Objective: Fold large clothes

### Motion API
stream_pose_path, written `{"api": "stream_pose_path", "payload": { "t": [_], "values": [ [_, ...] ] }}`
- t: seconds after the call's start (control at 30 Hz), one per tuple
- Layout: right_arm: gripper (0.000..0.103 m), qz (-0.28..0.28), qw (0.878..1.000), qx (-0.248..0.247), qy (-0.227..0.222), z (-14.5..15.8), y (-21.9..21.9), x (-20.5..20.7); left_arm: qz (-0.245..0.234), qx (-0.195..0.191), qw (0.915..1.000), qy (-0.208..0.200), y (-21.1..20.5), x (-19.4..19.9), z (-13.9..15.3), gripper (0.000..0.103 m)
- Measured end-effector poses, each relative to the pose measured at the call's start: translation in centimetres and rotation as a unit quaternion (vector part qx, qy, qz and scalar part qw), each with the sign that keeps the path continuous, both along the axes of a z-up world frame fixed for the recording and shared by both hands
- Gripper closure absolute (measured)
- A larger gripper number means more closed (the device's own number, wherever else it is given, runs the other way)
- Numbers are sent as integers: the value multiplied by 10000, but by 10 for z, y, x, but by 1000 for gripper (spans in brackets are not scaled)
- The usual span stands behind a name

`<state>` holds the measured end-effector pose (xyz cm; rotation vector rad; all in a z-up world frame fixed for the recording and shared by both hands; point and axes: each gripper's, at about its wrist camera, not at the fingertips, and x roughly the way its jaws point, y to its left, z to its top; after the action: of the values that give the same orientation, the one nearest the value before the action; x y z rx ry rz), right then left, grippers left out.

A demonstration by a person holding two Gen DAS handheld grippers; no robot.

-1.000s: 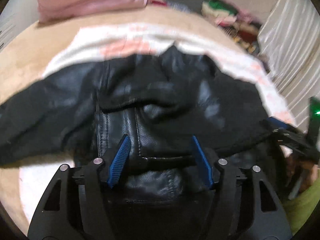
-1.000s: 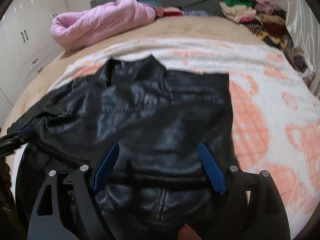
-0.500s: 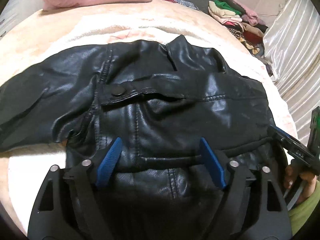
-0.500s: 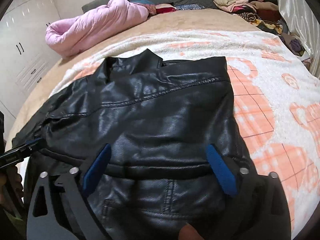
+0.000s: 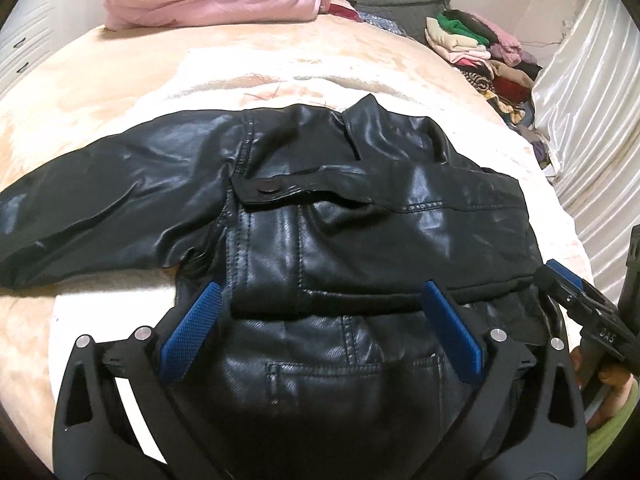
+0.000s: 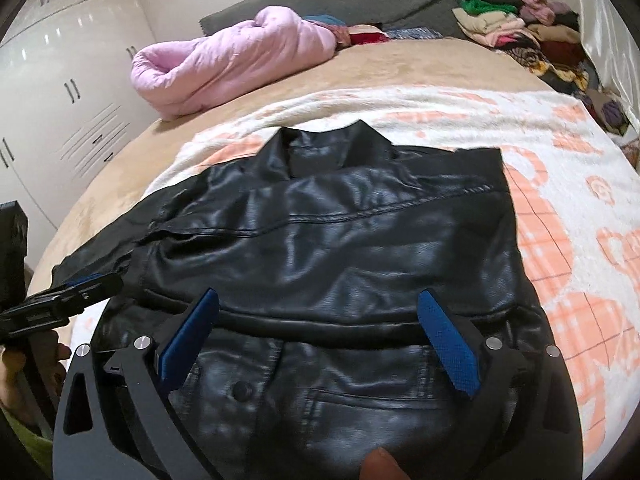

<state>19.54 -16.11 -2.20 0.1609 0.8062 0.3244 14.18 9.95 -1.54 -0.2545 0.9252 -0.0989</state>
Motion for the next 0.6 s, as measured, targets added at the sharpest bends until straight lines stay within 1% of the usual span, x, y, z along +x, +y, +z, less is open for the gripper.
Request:
{"api": "stream_pose_path", "payload": {
  "t": [0.2,0.37,0.5,0.6],
  "values": [
    [4,233,9995,-117,-192,17,27,-3,215,32,9998,-18,19,-11,4,9],
    [4,476,9980,-181,-376,30,53,-8,412,45,9991,-111,37,-20,10,9],
    [4,646,9967,-224,-432,37,73,-9,597,263,9977,-209,49,-26,16,9],
    [4,774,9955,-248,-480,42,88,-10,719,285,9967,-250,61,-31,19,9]
  ]
}}
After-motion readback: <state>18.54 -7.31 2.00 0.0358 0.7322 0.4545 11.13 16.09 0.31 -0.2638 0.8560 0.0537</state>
